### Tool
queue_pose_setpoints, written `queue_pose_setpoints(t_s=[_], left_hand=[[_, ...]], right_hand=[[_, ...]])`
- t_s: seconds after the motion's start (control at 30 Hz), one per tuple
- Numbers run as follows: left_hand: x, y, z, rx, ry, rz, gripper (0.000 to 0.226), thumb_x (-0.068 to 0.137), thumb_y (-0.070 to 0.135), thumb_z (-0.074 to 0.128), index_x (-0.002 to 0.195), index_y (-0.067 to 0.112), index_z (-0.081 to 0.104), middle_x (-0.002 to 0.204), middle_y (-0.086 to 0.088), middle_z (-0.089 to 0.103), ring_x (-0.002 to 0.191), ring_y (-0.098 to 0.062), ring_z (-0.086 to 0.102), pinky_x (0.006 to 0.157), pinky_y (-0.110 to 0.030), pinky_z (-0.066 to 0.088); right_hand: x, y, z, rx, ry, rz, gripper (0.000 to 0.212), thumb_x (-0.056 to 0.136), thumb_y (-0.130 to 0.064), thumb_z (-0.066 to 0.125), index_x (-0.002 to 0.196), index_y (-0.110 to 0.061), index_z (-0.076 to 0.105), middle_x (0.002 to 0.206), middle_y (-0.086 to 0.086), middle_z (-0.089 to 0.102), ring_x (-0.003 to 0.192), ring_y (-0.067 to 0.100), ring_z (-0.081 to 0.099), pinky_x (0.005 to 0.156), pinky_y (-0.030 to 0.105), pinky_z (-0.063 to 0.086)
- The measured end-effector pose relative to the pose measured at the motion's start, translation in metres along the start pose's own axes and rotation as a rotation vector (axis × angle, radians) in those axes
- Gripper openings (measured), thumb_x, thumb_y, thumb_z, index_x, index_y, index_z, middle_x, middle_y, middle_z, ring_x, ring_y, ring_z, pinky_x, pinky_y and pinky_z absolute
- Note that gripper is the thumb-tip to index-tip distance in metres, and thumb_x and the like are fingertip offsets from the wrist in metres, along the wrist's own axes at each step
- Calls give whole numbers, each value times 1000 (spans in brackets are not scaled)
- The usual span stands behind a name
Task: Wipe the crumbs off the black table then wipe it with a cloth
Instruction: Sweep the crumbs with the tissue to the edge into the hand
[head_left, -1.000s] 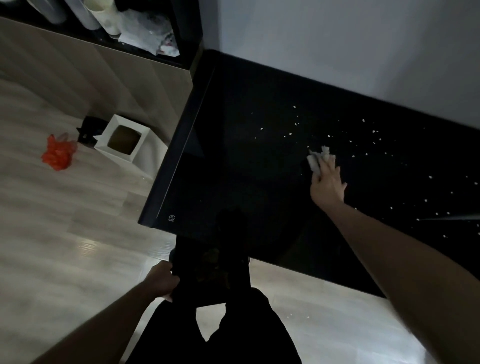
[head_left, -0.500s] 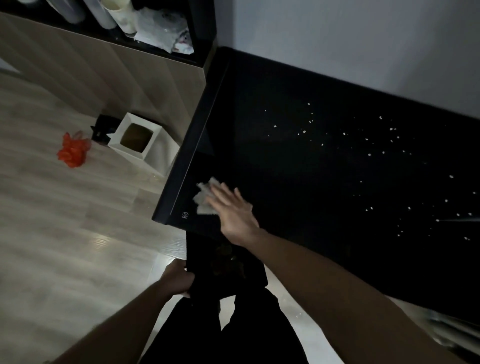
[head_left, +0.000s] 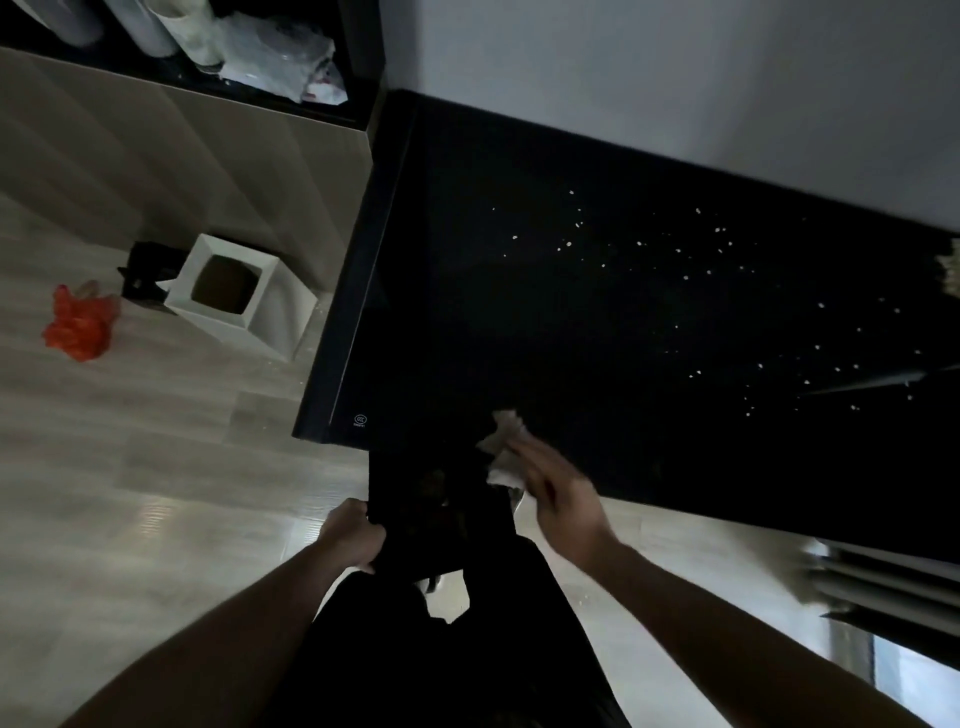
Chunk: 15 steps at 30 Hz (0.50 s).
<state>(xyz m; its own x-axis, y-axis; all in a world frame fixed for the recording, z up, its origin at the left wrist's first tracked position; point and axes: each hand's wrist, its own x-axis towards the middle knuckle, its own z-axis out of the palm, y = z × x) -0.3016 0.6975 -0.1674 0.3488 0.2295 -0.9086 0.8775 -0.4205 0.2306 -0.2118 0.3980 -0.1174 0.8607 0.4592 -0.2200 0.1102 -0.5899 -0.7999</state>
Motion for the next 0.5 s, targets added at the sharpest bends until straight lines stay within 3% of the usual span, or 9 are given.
queue_pose_setpoints(t_s=[0.1, 0.23, 0.33, 0.43, 0.5], left_hand=[[4, -2, 1, 15, 1, 13, 37, 69, 11, 48, 93, 10, 76, 80, -15, 78, 64, -32, 78, 63, -45, 66], [10, -3, 5, 32, -2, -8, 39, 65, 15, 47, 92, 12, 76, 79, -13, 79, 68, -31, 78, 68, -46, 67], [1, 7, 8, 46, 37, -1, 42, 59, 20, 47, 89, 12, 75, 80, -11, 77, 75, -32, 77, 74, -47, 65], [-2, 13, 10, 74, 45, -12, 29, 66, 20, 54, 85, 16, 75, 74, -3, 73, 79, -29, 76, 77, -43, 64], [1, 12, 12, 91, 48, -31, 29, 73, 19, 58, 95, 20, 77, 81, -4, 75, 85, -29, 76, 79, -41, 63]], right_hand=[[35, 3, -39, -42, 165, 126, 54, 104, -3, 49, 149, -32, 54, 156, -8, 51, 145, 11, 47, 118, 40, 43], [104, 17, -91, -92, 277, 119, 52, 103, -3, 47, 149, -24, 55, 158, -3, 49, 148, 14, 43, 122, 38, 38], [164, 25, -125, -157, 307, 183, 60, 98, 1, 46, 152, -25, 51, 161, -4, 45, 148, 12, 40, 123, 30, 32], [222, 43, -153, -250, 319, 201, 60, 100, -4, 46, 155, -27, 45, 164, -4, 39, 150, 15, 38, 125, 34, 31], [256, 58, -164, -286, 303, 201, 56, 104, -11, 47, 158, -27, 40, 166, -3, 34, 152, 18, 35, 126, 36, 29]])
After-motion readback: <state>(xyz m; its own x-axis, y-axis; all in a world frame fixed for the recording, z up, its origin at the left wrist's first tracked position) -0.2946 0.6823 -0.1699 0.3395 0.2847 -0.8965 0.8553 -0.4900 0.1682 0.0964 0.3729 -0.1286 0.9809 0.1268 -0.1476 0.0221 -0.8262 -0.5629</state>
